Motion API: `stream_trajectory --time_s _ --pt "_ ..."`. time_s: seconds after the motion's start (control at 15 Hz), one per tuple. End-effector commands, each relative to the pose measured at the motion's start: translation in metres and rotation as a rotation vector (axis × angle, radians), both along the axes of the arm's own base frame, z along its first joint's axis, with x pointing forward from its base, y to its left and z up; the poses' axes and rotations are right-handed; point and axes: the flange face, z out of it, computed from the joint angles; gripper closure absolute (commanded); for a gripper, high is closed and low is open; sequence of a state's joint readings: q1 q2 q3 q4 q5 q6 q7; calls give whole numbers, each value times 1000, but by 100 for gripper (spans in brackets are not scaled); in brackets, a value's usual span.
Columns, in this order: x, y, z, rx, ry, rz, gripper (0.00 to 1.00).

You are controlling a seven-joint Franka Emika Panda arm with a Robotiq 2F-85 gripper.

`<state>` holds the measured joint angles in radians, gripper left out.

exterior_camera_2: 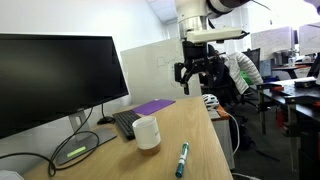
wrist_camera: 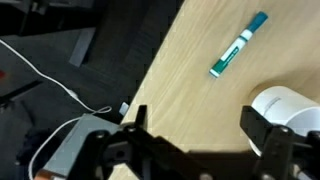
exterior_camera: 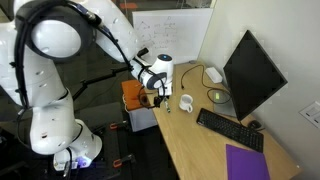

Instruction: Put the marker in the mug

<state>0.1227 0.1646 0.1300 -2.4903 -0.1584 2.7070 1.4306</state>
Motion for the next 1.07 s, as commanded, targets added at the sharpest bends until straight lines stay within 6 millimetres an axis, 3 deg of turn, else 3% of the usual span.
stream_trajectory --time_s 0.0,0.4,0.67,0.93,1.0 --pt "8 28 -32 6 -15 -57 0" --pt "39 57 -90 18 -22 -240 0" --pt "61 60 -127 6 -2 -279 0" --pt "76 60 -149 13 -2 -336 0" --pt "79 60 -153 14 -2 -345 12"
